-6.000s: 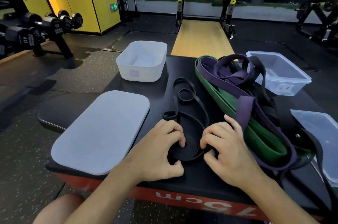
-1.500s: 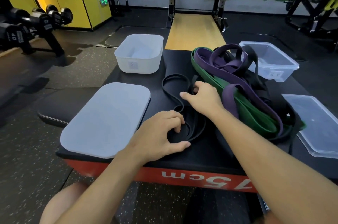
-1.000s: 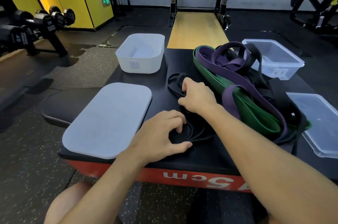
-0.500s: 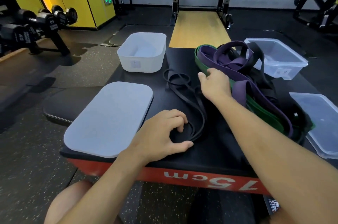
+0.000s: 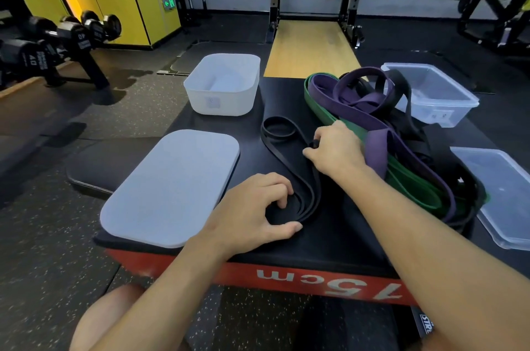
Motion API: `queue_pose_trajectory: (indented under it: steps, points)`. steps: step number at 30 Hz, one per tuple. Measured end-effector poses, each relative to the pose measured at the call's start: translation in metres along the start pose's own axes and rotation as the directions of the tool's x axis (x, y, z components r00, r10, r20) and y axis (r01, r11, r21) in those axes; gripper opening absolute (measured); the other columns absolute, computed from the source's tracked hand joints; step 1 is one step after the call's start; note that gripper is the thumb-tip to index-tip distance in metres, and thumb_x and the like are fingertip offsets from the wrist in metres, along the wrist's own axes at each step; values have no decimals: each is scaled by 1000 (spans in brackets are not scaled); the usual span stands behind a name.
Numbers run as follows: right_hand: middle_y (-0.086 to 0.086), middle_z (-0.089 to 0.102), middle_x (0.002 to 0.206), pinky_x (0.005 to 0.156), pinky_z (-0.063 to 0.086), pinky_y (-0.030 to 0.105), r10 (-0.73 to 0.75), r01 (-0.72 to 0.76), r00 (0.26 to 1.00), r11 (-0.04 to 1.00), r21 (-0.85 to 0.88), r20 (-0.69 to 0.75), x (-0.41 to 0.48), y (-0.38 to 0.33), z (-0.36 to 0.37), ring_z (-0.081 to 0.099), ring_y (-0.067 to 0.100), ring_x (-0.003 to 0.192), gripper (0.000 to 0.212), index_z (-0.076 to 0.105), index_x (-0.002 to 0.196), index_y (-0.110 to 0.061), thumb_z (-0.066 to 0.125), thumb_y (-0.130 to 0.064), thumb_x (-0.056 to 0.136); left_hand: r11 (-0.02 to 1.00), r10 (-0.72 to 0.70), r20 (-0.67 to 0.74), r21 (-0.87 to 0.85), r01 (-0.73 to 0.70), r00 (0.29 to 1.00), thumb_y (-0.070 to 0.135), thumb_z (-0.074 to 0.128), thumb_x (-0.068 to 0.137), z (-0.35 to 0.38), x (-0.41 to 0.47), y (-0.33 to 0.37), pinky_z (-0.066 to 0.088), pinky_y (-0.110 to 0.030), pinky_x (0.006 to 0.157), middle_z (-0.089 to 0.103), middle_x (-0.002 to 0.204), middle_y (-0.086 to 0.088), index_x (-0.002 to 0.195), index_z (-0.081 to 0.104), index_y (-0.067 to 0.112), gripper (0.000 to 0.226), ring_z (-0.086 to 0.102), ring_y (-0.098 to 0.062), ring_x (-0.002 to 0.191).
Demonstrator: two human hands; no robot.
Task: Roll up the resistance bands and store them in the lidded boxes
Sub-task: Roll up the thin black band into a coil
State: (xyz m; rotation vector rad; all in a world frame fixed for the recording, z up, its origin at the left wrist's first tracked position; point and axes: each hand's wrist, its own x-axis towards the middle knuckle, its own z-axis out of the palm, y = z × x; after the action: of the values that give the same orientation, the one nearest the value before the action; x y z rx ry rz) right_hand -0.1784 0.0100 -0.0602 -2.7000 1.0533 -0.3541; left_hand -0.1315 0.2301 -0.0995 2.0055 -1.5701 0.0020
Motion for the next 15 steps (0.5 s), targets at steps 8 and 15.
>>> queue_pose_trajectory:
  steps: [8,15]
  points:
    - [8,63,112,75,43,35,99,-104,993,992,78,65,14,1,-2,60,35,105,22,61,109,-17,67,-22,88,1000,-8,3,4,7,1000,59,74,82,0,0,-1,48,-29,84,59,115,24,82,47,29,40,55,-5,105]
    - [2,72,90,72,48,32,100,-95,995,967,238,-10,11,-10,7,61,26,87,9,75,88,-19,71,-27,89,1000,-5,1,13,5,1000,60,73,83,0,0,-1,49,-30,85,59,116,25,82,48,30,39,55,-4,106]
